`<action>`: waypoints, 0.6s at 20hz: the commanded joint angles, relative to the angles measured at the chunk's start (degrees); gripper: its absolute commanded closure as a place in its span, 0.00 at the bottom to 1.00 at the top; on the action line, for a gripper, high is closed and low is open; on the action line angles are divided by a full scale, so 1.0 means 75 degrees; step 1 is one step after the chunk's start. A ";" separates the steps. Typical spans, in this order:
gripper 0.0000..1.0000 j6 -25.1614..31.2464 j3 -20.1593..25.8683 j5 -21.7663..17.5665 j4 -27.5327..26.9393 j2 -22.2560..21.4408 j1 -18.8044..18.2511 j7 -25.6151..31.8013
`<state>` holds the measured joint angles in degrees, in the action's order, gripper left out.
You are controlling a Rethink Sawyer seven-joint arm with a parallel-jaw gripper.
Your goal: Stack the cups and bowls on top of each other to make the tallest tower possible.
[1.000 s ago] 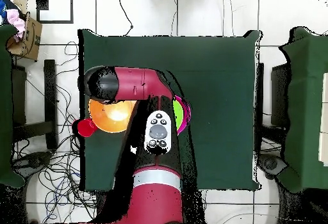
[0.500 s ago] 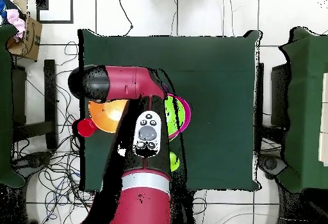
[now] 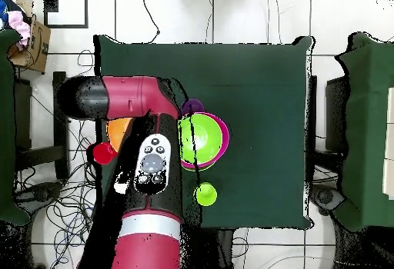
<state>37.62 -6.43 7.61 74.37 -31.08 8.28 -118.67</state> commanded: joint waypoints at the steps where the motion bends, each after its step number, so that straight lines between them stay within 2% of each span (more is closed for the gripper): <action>1: 0.00 0.0967 0.0052 0.0342 -0.0560 0.0299 0.0254 -0.1820; 6: 0.00 0.0721 -0.0127 0.0417 -0.0620 0.0564 0.0385 -0.1765; 12: 0.00 0.0328 -0.0278 0.0476 -0.0342 0.0682 0.0519 -0.1608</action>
<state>37.70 -9.84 10.73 70.82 -28.65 11.39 -118.71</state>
